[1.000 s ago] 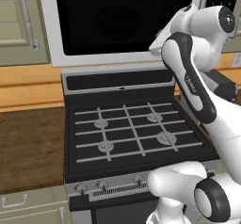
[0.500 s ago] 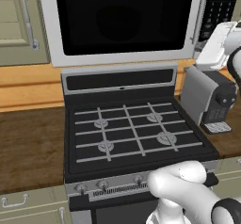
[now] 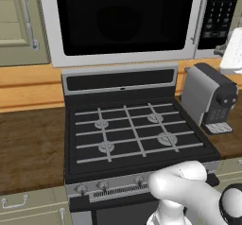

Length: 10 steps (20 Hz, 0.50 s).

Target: Open the microwave, place the bowl with waffle inside the microwave, then close the microwave door and turn it on.

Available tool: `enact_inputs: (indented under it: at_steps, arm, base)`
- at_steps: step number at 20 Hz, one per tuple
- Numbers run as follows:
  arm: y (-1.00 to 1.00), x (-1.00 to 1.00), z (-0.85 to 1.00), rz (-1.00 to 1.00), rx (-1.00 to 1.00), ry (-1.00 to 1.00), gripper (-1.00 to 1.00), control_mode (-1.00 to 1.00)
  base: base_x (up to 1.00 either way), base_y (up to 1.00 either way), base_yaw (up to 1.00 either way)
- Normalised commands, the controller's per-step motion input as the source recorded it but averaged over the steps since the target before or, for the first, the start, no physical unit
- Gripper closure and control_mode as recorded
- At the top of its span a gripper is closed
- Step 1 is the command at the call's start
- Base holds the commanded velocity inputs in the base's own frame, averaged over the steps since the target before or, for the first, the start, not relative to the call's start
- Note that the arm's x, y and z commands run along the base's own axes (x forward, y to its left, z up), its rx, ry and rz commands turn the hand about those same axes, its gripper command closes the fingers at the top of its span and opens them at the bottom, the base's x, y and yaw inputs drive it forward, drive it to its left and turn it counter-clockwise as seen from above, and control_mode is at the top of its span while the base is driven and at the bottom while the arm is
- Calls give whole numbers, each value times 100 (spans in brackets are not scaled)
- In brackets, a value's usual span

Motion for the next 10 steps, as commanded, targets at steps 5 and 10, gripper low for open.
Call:
enact_inputs:
  at_steps: [5,10]
  arm:
    - [-39,38,0,-4,-6,0,100,-100]
    - [-16,45,0,-3,0,0,100,-100]
  base:
    - [0,0,0]
    - [0,0,0]
